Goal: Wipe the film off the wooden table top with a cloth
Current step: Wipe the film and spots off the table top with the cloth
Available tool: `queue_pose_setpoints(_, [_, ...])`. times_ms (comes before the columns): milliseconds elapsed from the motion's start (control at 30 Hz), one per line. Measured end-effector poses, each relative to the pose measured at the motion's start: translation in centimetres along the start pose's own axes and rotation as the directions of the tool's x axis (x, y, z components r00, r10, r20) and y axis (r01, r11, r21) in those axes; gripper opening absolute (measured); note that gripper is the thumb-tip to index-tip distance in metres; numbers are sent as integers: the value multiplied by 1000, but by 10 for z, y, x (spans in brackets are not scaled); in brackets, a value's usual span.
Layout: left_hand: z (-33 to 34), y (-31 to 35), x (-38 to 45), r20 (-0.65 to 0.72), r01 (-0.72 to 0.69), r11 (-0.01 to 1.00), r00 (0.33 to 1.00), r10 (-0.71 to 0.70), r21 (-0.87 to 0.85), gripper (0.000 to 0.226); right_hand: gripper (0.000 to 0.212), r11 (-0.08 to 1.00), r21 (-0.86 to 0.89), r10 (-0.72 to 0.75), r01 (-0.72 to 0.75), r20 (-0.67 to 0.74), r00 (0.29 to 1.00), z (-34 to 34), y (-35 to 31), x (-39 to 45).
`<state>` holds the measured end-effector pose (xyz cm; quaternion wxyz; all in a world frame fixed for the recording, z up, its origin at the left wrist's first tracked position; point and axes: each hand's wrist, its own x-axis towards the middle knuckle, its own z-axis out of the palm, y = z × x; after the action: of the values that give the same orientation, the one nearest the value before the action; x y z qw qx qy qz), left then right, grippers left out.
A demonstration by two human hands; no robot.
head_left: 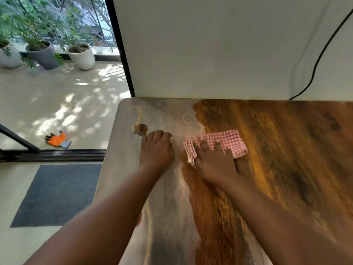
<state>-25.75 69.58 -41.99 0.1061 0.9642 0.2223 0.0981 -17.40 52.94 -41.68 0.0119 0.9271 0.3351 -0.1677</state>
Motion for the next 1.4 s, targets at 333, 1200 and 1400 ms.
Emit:
queue_pose_setpoints(333, [28, -7, 32, 92, -26, 999, 995, 30, -40, 65, 58, 986, 58, 155, -154, -13, 988, -21, 17, 52])
queue_pose_setpoints(1200, [35, -8, 38, 89, -71, 995, 993, 77, -69, 62, 60, 997, -71, -25, 19, -85, 996, -24, 7, 74])
queue_pose_setpoints(1400, [32, -9, 36, 74, -70, 993, 994, 77, -94, 63, 59, 981, 67, 186, -183, -44, 982, -52, -14, 149])
